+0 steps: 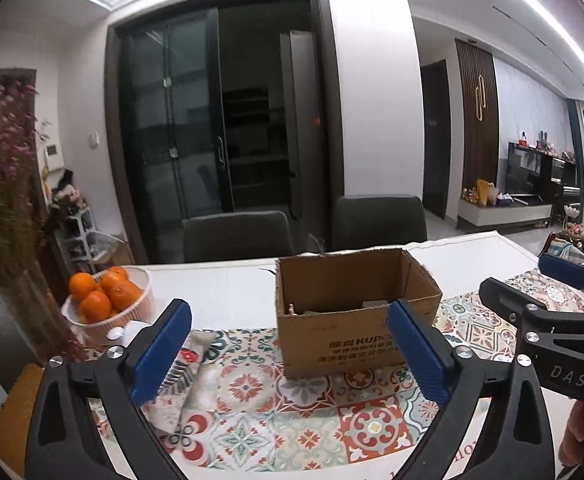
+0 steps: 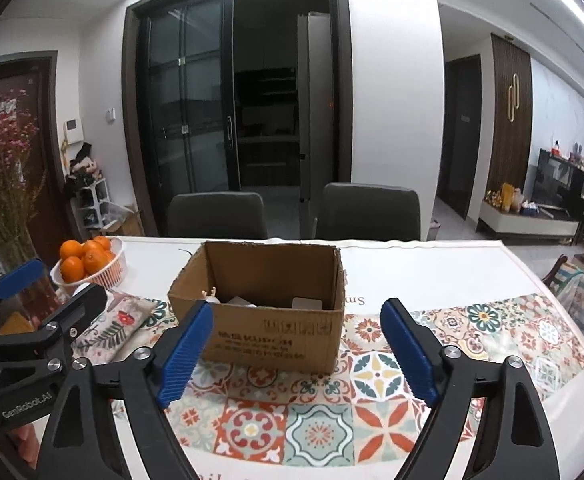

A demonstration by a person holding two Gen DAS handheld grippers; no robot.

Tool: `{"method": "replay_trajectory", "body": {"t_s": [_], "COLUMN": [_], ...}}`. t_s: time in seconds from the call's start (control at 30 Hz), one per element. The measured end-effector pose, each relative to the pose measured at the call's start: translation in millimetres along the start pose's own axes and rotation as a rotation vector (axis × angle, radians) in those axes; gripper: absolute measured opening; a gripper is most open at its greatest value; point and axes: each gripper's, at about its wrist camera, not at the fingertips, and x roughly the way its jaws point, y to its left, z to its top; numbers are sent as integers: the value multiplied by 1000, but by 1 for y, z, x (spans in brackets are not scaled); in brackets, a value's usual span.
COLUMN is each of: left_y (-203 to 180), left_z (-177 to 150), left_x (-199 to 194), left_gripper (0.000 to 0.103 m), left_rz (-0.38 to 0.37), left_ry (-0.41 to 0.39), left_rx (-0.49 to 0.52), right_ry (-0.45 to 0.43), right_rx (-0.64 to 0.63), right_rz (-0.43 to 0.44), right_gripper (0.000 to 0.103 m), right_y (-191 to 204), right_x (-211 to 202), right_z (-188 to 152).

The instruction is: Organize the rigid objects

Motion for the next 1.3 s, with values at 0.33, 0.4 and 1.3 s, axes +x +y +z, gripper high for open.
{"method": "replay_trajectory", "body": {"t_s": [0.33,0.4,1.3], "left_y": [-4,-4,-7], "left_z": [-21,-26,-43], "left_x": [-52,-59,-97], "left_gripper": [103,103,103], "left_rz": [71,71,86], "left_ry": [-91,-87,-98], "left_rx": [17,3,-19], "right_ry": [-73,-76,-135], "right_rx": [11,6,-17], "right_rz": [-35,-35,-52], "right_gripper": [101,101,101], "right_y": [1,1,7], "right_x": [-47,-52,-98], "right_z": [-25,-28,-53]}}
